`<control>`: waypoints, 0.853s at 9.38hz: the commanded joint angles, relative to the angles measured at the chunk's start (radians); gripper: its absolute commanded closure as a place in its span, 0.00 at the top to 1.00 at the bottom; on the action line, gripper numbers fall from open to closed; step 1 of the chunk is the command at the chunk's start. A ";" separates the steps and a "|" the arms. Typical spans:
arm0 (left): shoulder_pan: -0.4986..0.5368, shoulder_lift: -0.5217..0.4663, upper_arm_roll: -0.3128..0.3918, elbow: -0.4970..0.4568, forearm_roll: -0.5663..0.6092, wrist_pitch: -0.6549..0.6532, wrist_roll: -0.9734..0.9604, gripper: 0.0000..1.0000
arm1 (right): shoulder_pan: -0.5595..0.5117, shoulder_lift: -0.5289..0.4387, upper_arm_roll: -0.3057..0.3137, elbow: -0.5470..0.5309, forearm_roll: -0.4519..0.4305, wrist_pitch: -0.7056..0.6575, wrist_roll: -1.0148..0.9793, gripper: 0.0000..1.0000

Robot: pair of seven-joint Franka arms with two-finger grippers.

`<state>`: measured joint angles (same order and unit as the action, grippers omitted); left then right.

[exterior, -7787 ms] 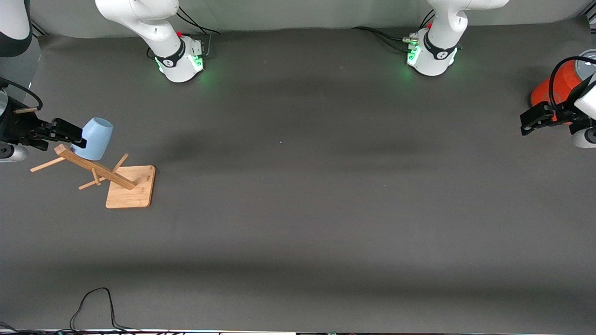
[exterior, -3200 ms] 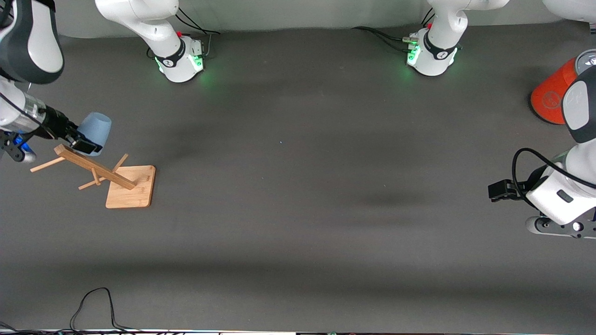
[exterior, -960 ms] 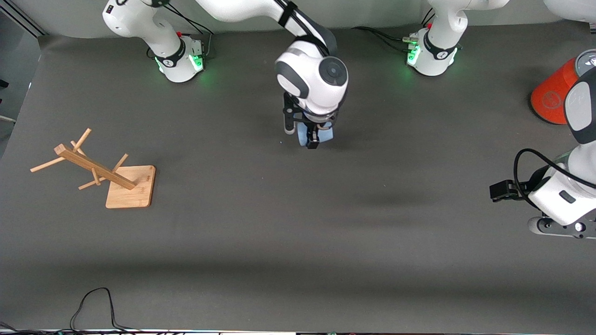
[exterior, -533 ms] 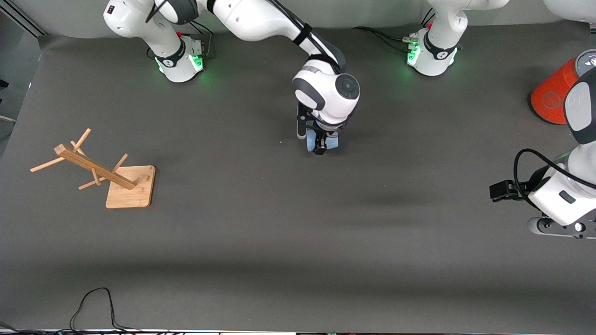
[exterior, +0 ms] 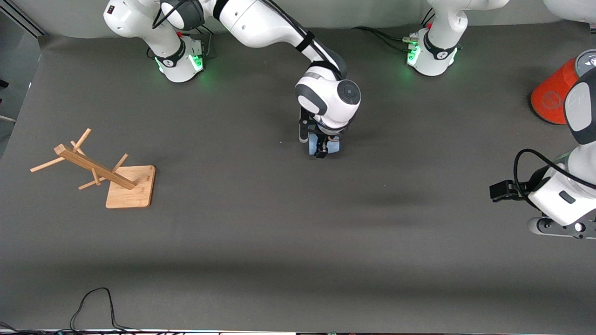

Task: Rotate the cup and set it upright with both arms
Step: 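Pull the blue cup off the peg and carry it to mid-table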

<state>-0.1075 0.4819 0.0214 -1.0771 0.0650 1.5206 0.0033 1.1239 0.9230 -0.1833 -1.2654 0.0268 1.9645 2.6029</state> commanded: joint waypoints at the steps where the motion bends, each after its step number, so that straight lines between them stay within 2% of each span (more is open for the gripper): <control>1: 0.003 0.006 0.002 0.019 -0.007 -0.019 0.015 1.00 | 0.010 0.020 -0.013 0.032 -0.015 0.005 0.031 1.00; 5: 0.003 0.006 0.002 0.019 -0.007 -0.019 0.015 1.00 | 0.008 0.001 -0.015 0.031 -0.013 0.001 0.016 1.00; 8: 0.003 0.004 0.002 0.019 -0.007 -0.019 0.015 1.00 | -0.007 -0.129 -0.012 0.034 0.010 -0.184 -0.053 1.00</control>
<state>-0.1051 0.4823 0.0214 -1.0769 0.0650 1.5206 0.0040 1.1190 0.8748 -0.1927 -1.2188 0.0275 1.8618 2.5889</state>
